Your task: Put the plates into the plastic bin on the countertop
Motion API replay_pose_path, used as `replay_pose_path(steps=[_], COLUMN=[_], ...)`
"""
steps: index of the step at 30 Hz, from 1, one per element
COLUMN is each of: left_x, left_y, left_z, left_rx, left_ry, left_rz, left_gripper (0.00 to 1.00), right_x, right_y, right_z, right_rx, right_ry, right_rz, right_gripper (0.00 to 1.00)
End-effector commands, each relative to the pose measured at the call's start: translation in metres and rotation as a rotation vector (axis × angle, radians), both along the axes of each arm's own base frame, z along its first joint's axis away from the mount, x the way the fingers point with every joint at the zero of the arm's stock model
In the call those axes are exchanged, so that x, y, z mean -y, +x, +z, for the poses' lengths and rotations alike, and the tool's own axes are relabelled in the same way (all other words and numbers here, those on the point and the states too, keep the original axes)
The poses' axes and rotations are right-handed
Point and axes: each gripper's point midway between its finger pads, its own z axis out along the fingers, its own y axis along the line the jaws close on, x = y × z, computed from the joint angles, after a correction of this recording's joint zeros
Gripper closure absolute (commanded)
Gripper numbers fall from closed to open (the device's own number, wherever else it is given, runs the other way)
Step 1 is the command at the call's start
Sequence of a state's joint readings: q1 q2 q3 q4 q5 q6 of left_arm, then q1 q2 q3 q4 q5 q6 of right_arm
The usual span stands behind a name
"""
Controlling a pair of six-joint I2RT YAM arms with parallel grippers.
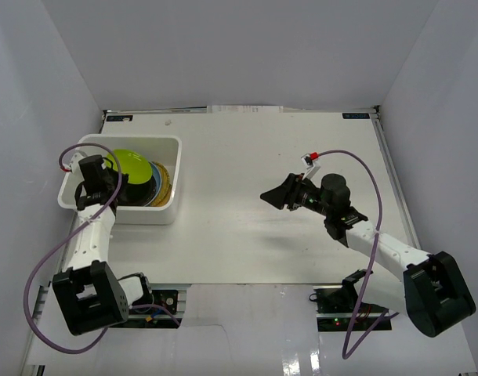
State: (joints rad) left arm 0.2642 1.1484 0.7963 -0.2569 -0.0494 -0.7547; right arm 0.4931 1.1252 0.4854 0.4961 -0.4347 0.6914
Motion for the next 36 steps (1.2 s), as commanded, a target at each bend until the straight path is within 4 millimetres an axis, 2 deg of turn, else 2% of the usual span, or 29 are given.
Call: replay_pose_path(steps=[1,2,3,7,10,11,12,17,20,21,22,24,25,26,27,28,30,31,32,33,35,36], left_x=[0.005,0.005,0.006,0.018,0.024,0.025,0.028,0.042,0.059,0.064,0.077,0.094,0.110,0.120,0.132,0.140,0.158,0.168,0.174,0.182,0.194,0.204], left_y=[0.005,0.005,0.004,-0.001,-0.009,-0.011,-0.017,-0.038,-0.053,-0.057,-0.065,-0.072,-0.078,-0.079,-0.083,-0.086,-0.098,-0.105,-0.110,-0.115,-0.123,-0.128], left_z=[0.030,0.031,0.031,0.043,0.062,0.070,0.083,0.111,0.130,0.136,0.147,0.157,0.164,0.171,0.177,0.181,0.201,0.210,0.224,0.230,0.241,0.243], left_rx=[0.117,0.122,0.119,0.150,0.186,0.206,0.238,0.300,0.361,0.384,0.424,0.457,0.471,0.495,0.515,0.534,0.606,0.637,0.694,0.710,0.738,0.753], left_ry=[-0.013,-0.013,-0.013,-0.015,-0.002,0.012,0.026,0.035,0.015,0.007,-0.008,-0.066,-0.109,-0.130,-0.170,-0.185,-0.195,-0.195,-0.169,-0.170,-0.118,-0.076], left_rz=[-0.016,-0.019,-0.025,-0.089,-0.115,-0.124,-0.138,-0.188,-0.246,-0.267,-0.322,-0.386,-0.465,-0.511,-0.558,-0.596,-0.699,-0.766,-0.817,-0.868,-0.968,-1.035], left_gripper=[0.87,0.80,0.64,0.26,0.22,0.02,0.02,0.02,0.02,0.02,0.02,0.02,0.02,0.02,0.02,0.02,0.02,0.02,0.02,0.02,0.02,0.02], right_x=[-0.001,-0.001,-0.001,-0.001,0.001,0.002,0.002,0.008,0.013,0.016,0.017,0.021,0.023,0.027,0.030,0.034,0.045,0.050,0.058,0.064,0.079,0.086], right_y=[-0.003,-0.003,-0.003,-0.004,-0.006,-0.008,-0.010,-0.017,-0.021,-0.021,-0.023,-0.024,-0.027,-0.027,-0.026,-0.029,-0.027,-0.028,-0.024,-0.024,-0.024,-0.026], right_z=[0.007,0.008,0.007,0.009,0.013,0.016,0.016,0.031,0.040,0.045,0.045,0.060,0.070,0.070,0.079,0.088,0.090,0.105,0.110,0.109,0.128,0.124], right_rx=[0.065,0.066,0.064,0.065,0.072,0.081,0.074,0.111,0.135,0.145,0.138,0.173,0.198,0.187,0.207,0.231,0.236,0.272,0.284,0.277,0.333,0.321], right_ry=[0.008,0.008,0.007,0.013,0.025,0.030,0.028,0.031,0.028,0.028,0.021,0.030,0.037,0.024,0.022,0.025,-0.016,-0.015,-0.034,-0.061,-0.108,-0.150], right_rz=[0.026,0.025,0.023,0.026,0.016,0.018,0.019,0.010,-0.002,-0.015,-0.019,-0.034,-0.039,-0.062,-0.077,-0.089,-0.143,-0.167,-0.216,-0.238,-0.295,-0.313], right_gripper=[0.34,0.34,0.34,0.34,0.34,0.34,0.33,0.32,0.20,0.11,0.09,0.04,0.04,0.02,0.10,0.10,0.08,0.10,0.10,0.10,0.10,0.10])
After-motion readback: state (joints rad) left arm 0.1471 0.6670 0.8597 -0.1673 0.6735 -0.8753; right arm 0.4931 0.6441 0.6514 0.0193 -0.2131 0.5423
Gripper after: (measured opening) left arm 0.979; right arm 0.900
